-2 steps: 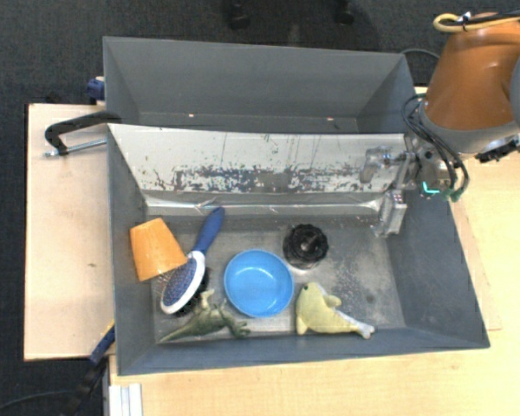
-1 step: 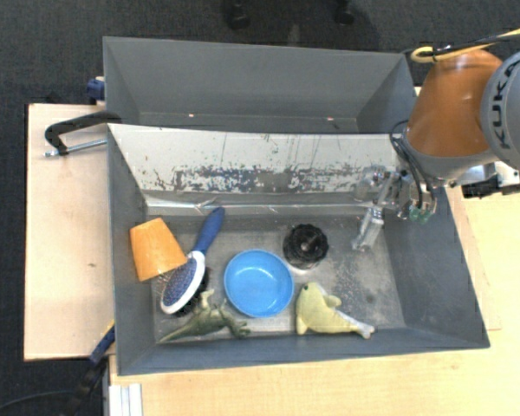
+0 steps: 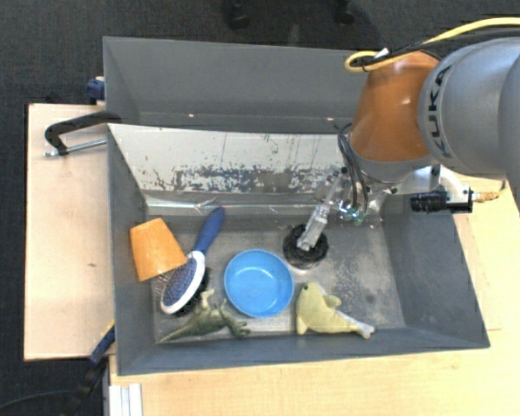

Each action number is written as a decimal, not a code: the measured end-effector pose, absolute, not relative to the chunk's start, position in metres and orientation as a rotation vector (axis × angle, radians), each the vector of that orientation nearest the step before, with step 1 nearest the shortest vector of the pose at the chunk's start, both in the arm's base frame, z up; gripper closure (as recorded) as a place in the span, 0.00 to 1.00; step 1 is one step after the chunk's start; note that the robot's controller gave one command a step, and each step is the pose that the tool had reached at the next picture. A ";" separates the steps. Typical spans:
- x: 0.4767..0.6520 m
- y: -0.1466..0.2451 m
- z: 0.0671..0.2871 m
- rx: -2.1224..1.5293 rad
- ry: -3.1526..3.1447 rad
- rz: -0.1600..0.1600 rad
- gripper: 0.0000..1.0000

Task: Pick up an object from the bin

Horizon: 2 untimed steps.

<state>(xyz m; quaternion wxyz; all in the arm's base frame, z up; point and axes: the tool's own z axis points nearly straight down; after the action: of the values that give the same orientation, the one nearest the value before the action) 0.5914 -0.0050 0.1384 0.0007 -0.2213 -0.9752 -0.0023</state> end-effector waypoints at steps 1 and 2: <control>0.565 0.009 0.131 -0.019 -3.141 -0.002 0.00; 0.576 -0.008 0.071 0.093 -3.147 -0.003 0.00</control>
Offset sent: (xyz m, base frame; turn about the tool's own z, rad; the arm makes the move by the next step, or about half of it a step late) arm -0.0267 0.0124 -0.0084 -0.4322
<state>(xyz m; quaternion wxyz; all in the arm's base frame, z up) 0.5764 -0.0078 0.0707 -0.0036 0.0297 -0.9996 -0.0009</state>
